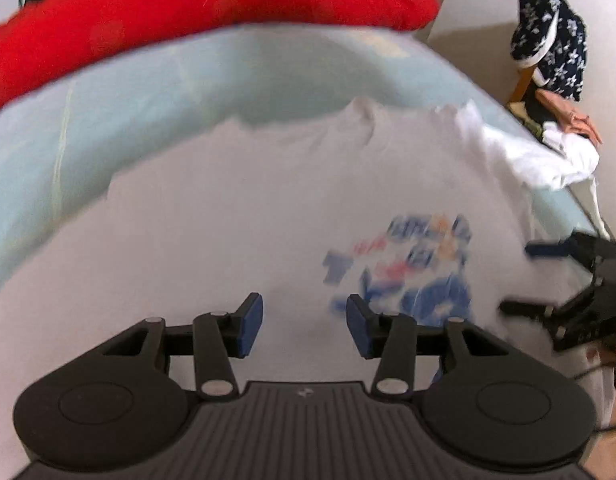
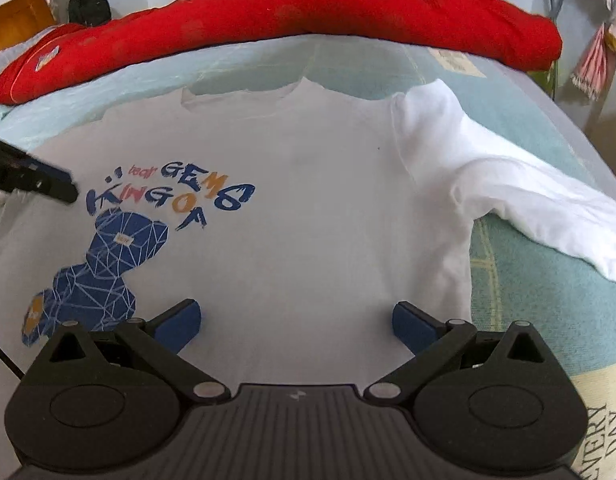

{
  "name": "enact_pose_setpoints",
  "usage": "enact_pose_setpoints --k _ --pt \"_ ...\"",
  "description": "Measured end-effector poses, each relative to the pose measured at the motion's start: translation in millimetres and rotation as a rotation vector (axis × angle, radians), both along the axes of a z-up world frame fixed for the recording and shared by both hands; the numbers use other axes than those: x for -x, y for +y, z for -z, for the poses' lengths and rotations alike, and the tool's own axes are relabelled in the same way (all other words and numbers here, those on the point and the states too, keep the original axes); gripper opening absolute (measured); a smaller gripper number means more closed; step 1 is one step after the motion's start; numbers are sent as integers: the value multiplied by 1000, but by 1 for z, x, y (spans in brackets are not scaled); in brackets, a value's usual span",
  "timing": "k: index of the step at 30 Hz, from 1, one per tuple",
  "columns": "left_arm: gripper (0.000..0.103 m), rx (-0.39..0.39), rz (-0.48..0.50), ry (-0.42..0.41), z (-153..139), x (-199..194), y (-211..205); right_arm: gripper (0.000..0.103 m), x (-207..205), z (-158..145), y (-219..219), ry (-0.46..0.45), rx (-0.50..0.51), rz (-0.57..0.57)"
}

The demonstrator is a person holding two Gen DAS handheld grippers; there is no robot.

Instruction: Fold clothes

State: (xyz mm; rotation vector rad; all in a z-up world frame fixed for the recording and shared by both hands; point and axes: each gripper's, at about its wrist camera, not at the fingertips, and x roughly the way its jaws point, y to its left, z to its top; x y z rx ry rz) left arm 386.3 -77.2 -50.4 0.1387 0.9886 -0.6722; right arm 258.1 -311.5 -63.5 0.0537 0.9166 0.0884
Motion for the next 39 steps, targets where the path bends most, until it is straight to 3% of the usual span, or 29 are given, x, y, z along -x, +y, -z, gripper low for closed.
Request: enact_pose_setpoints --k 4,9,12,20,24,27,30,35,39 --pt "46 43 55 -32 -11 -9 -38 103 0 -11 -13 20 -64 12" --pt "46 87 132 -46 -13 -13 -77 103 15 -26 -47 -22 -91 157" --pt "46 61 175 -63 -6 -13 -99 103 15 -33 -74 -64 -73 221" --pt "46 10 105 6 21 -20 -114 103 -44 -36 -127 -186 -35 298" --pt "50 20 90 20 23 -21 -111 103 -58 -13 -150 -114 -82 341" --pt "50 25 81 45 23 -24 -109 103 -36 1 -159 -70 -111 361" --pt "51 20 81 59 23 -26 -110 103 -9 -3 -160 -58 -109 375" --pt "56 0 91 60 23 -25 -115 103 30 -11 -192 -120 -278 563" --pt "62 -22 108 53 23 -24 -122 103 48 2 -233 -184 -479 751"
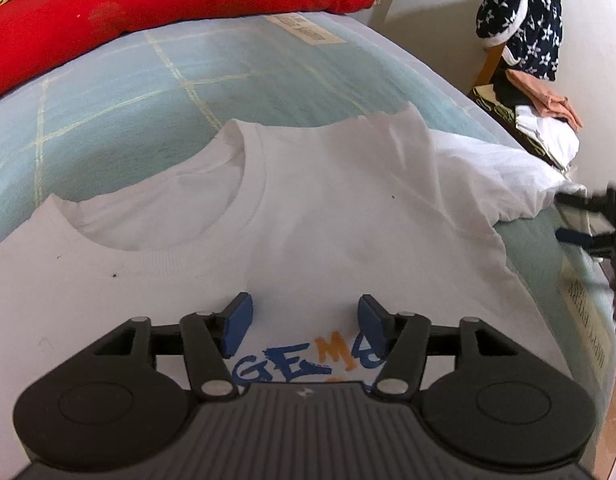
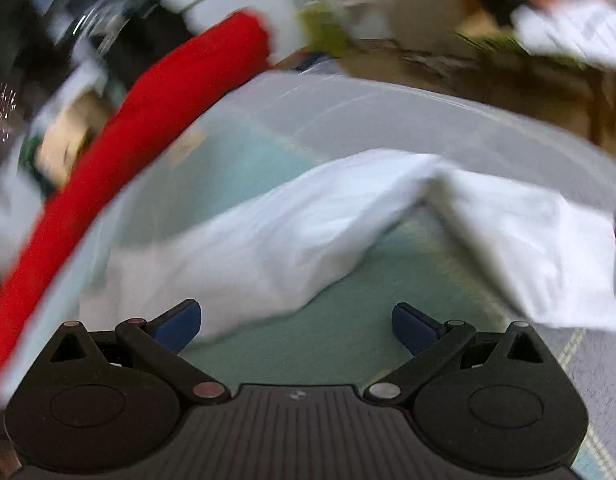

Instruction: Fold clothes

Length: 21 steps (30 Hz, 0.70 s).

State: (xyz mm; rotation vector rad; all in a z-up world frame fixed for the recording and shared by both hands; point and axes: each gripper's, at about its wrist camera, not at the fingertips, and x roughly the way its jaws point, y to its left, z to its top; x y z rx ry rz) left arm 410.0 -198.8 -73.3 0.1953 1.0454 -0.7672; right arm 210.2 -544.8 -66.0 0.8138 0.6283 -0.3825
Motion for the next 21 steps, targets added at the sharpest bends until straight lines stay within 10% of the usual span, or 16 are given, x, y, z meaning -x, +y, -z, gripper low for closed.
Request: enact_pose_setpoints --k 15,21 --pt "67 -14 -14 -2 1 1 -7 103 3 21 -90 -167 -175 334" --pt "68 -20 -7 -6 1 1 -8 103 1 -24 -79 -236 20 262"
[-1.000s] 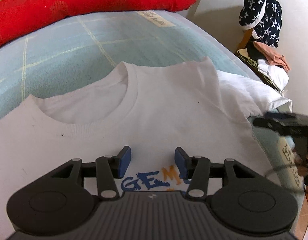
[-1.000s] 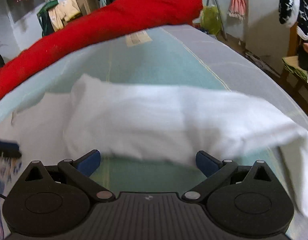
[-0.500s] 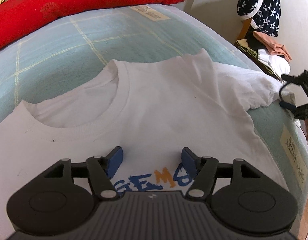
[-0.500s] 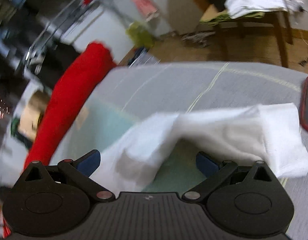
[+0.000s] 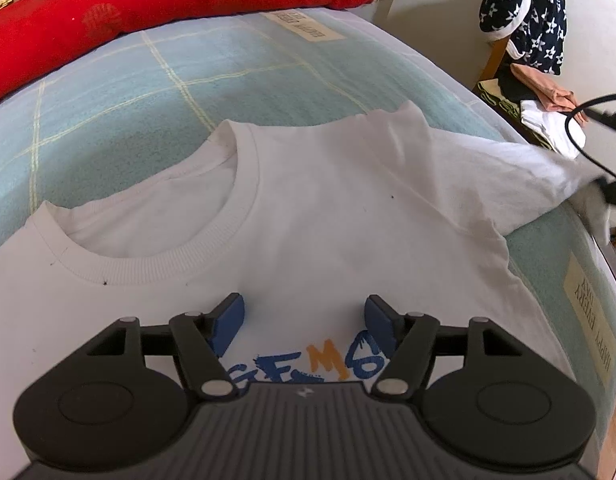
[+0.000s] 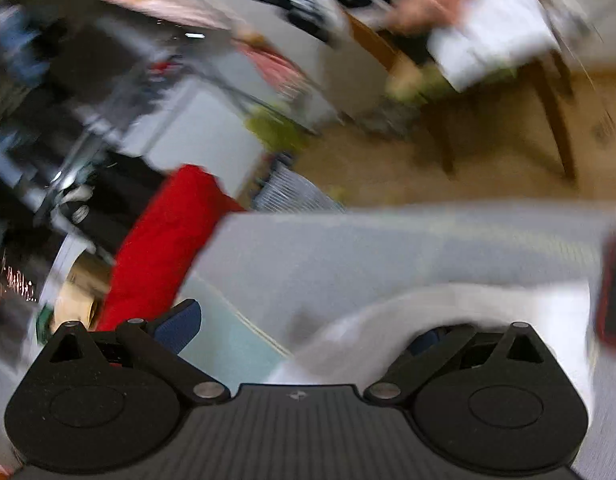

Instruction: Fold clothes

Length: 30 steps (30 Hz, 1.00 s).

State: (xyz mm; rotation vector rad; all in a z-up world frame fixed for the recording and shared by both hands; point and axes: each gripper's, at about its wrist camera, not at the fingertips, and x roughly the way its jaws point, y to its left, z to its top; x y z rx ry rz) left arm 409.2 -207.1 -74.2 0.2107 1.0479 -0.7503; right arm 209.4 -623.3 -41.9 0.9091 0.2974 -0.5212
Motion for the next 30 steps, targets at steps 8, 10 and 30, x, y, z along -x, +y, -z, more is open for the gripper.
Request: enact_pose_setpoints --k 8,10,30 --pt "70 -1 8 -3 0 0 -1 103 0 41 -8 135 -101 -14" --pt "70 1 10 -4 0 0 0 103 13 56 -17 44 -200 55" --pt "71 -8 5 1 0 -1 -4 9 -6 5 -70 249 51 -84"
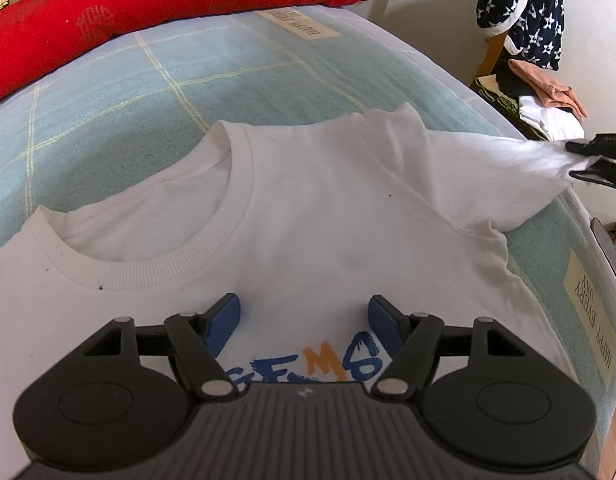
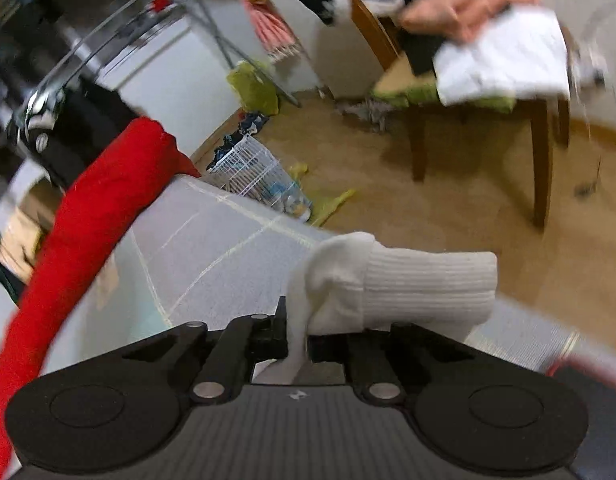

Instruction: Fold clothes

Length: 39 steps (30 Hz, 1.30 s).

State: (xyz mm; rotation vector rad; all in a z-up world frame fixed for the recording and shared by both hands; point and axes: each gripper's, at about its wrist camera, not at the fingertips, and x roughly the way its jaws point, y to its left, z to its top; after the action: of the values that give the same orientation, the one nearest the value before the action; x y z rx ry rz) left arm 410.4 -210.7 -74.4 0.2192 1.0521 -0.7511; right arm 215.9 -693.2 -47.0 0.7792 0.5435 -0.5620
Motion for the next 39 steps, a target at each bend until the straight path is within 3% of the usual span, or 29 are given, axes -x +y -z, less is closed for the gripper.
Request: enact_pose_setpoints --k 5,7,10,13,14,15,19,22,26,29,33,36,39 --pt "71 -2 -5 0 0 -1 -1 11 7 -13 5 67 93 22" --pt "71 -2 -5 3 -1 -1 -1 23 11 -9 8 130 130 46" --pt "70 1 -6 4 -5 -4 1 28 14 2 5 247 85 106" --pt "70 8 -18 4 -8 -7 4 40 23 5 9 306 96 142" --pt "70 11 -24 5 -9 -8 5 51 26 5 10 324 113 163" --pt "70 16 -29 8 -9 -9 6 54 28 4 10 343 131 184" --pt "70 19 -28 15 -7 -12 8 54 39 -1 0 274 137 243" --pt "70 9 -12 11 -6 -12 7 54 34 -5 -11 277 136 222" --pt "70 8 -4 13 -6 -13 7 54 32 -5 -22 361 156 244" --pt "70 8 1 15 -5 -14 7 54 36 -10 -22 368 180 272" --pt "70 -1 9 9 -3 -13 6 54 21 -7 -15 349 177 138" --pt "70 -4 12 10 -3 -13 5 54 -4 7 -8 472 256 26" --pt "70 -3 17 12 -3 -14 6 54 -8 21 -10 544 294 10"
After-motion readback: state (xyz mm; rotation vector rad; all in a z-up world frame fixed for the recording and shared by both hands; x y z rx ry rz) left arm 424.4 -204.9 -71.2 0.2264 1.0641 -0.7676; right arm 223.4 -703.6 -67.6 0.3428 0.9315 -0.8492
